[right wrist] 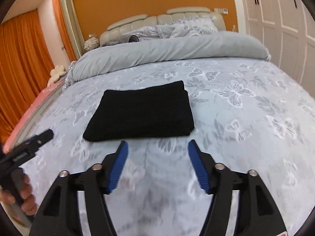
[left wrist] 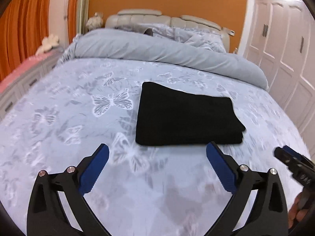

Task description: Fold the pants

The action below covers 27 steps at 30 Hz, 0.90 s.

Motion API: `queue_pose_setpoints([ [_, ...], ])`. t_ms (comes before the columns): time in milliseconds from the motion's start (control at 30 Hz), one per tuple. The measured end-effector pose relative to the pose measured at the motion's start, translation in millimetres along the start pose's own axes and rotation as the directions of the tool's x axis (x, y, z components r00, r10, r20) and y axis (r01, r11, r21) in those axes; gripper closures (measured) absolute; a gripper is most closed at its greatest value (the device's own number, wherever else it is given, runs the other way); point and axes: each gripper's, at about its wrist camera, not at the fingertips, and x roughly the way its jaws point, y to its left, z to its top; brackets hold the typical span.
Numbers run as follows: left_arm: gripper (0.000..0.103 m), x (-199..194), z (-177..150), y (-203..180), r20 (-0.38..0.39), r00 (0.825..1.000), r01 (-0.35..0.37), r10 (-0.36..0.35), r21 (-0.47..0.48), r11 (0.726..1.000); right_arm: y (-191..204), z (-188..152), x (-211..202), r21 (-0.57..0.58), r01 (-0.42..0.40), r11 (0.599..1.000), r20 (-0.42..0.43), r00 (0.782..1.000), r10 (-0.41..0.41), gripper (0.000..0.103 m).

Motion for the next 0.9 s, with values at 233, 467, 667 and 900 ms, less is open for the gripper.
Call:
queue_pose_setpoints([
  [233,0.005,-40.9,-68.9,-4.2,0.025,0.999,-0.035,0.033,0.067,0.997,17.2,-64.3,-6.6,0.038,-0.026,0.999,-0.081,0.996,0.029,0.017],
  [467,0.005,-25.3,-81.3,-8.2,0.013,0.997,-0.080,0.079,0.097,0.992,34.3,-69.5,-28.0,-0.029,0.028,0.999,0.022,0.999,-0.028,0.017],
  [667,0.005,-12.7,-85.3,-8.0,-0.004,0.995,-0.101,0.102,0.091,0.991,38.4,-66.6,-38.4,-0.064,0.077,0.995,0.072,0.995,-0.072,0.017],
  [900,0.005,-19.3,-89.7,-16.4,0.029,0.993,-0.115,0.112,0.148,0.982,31.4,-68.5,-39.4,-0.041,0.079,0.996,0.054,0.996,-0.076,0.017],
])
